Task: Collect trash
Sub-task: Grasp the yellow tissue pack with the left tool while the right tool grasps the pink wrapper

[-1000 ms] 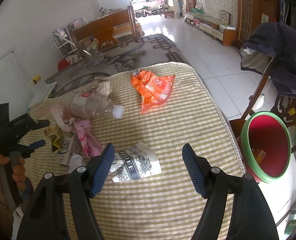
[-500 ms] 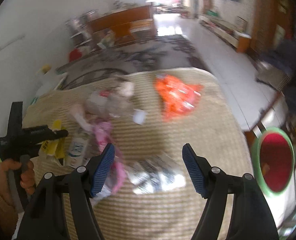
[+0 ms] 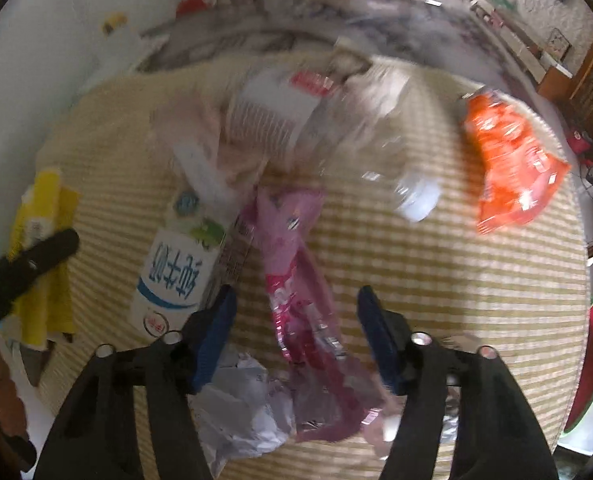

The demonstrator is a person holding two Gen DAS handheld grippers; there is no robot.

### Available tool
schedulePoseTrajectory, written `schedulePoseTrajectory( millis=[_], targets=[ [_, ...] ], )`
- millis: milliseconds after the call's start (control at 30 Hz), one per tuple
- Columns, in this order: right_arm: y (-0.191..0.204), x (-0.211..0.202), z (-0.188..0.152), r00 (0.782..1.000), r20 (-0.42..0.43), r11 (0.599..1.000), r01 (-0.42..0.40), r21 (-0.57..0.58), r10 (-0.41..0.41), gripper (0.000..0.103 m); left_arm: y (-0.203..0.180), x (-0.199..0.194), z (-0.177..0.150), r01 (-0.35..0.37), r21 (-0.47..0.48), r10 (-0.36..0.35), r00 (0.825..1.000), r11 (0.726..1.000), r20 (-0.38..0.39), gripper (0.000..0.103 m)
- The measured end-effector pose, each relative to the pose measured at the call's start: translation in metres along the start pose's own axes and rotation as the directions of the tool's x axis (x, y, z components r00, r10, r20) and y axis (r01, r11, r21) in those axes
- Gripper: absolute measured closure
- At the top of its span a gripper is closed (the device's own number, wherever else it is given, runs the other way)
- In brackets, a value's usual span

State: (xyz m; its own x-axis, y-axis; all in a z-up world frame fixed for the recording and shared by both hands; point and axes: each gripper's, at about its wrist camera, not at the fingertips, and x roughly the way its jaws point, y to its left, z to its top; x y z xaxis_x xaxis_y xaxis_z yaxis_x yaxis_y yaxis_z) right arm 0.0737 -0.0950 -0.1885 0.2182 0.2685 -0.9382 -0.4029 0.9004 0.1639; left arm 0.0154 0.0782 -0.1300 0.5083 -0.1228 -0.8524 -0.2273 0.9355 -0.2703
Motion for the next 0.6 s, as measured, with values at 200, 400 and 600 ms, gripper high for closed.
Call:
schedulePoseTrajectory(
  millis=[200, 400, 600],
  targets=[
    [-0.010, -0.032, -0.010, 0.992, 0.120, 0.998, -0.036, 0.052, 0.030, 0.092, -0.011, -0.003, 0.003, 0.002, 0.035, -0.003, 1.000, 0.999, 0.017, 0.059],
    [-0.024, -0.089, -0.023, 0.962, 0.270, 0.995, -0.064, 0.080, 0.040, 0.092, -0.028, -0.012, 0.006, 0.014, 0.080, -0.018, 0.998, 0.997, 0.052, 0.059],
    [-0.038, -0.119, -0.057, 0.940, 0.341, 0.985, -0.061, 0.160, 0.003, 0.091, -0.052, -0.015, 0.007, 0.042, 0.128, -0.050, 0.997, 0.991, 0.061, 0.059]
  ],
)
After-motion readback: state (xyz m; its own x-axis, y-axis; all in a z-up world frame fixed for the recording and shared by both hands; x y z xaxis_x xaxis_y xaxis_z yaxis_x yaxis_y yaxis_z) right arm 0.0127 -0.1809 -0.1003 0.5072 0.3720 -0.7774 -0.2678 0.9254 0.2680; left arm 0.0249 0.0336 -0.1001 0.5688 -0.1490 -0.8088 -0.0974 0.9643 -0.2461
